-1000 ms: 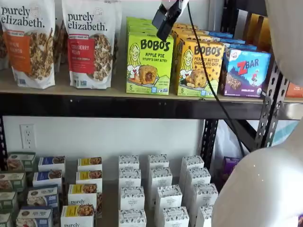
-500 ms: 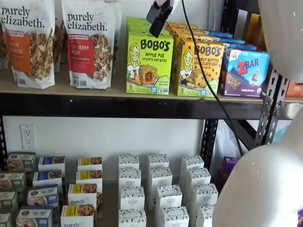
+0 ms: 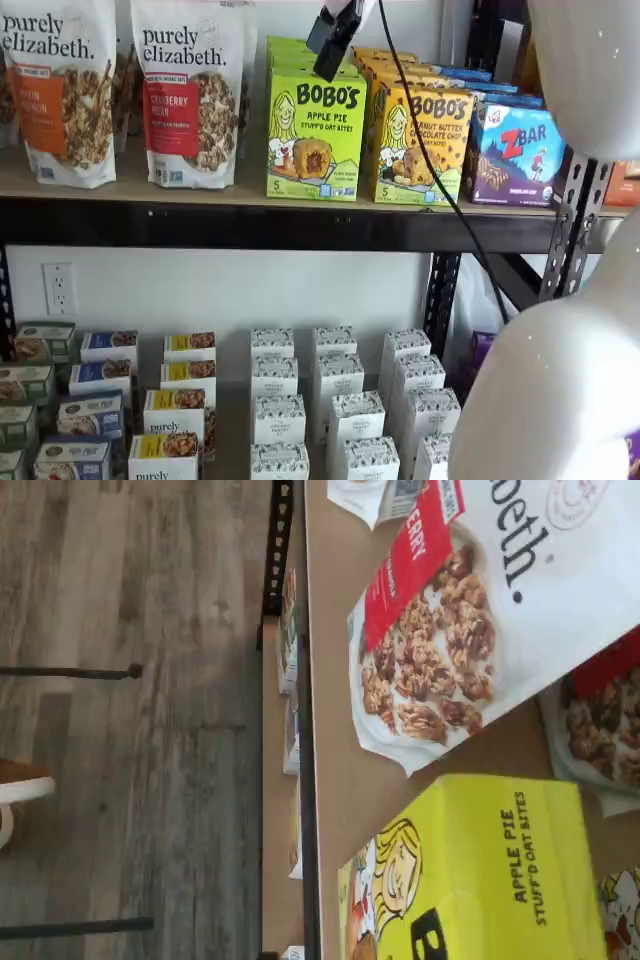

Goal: Pick the green box on the top shelf, the fourth from the left

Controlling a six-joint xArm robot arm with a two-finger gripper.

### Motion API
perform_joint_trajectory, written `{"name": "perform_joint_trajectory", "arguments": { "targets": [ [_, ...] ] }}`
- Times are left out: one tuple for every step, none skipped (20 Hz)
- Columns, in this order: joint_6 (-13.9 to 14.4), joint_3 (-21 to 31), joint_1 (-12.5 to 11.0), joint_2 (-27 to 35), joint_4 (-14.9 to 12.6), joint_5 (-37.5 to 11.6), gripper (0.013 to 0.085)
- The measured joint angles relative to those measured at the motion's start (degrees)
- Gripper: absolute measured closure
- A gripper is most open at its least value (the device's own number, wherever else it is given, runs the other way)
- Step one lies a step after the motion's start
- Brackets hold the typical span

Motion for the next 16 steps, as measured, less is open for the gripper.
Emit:
{"name": "perform_joint_trajectory", "arguments": {
  "targets": [
    [-0.08,-0.28,-0.04,0.3,-0.13,0.07,0.013],
    [-0.21,-0.81,-0.14,0.86,-0.38,0.28,0.013],
    [-0.29,-0.92,-0.15,1.1,-0.62,0.02,0.013],
    [-0.35,-0.9,-0.15,1.22,-0.8,-0.26,0.013],
    [-0.49,-1.11,-0.19,1.62,-0.97,-0.48,0.013],
    [-0.59,-1.29,-0.24,1.93,-1.08,-0.6,0.013],
    [-0.69,-1.5,-0.3,2.22,-1.17,-0.63,0.013],
    [-0.79,-1.72,-0.36,2.53,-1.24,-0.63,0.013],
    [-0.85,-1.88,-0.4,2.75,-1.31,-0.62,0.013],
    [-0.91,-2.09,-0.44,2.98,-1.37,-0.52,0.013],
    [-0.97,-2.45,-0.5,3.31,-1.47,-0.23,0.013],
    [-1.04,-2.73,-0.54,3.61,-1.61,-0.03,0.013],
    [-1.14,-2.98,-0.59,3.92,-1.78,0.08,0.013],
    [-1.24,-3.07,-0.63,4.14,-1.94,0.03,0.013],
    [-1.29,-3.04,-0.62,4.25,-2.18,-0.17,0.013],
    [-1.34,-2.96,-0.6,4.33,-2.4,-0.35,0.013]
  ]
}}
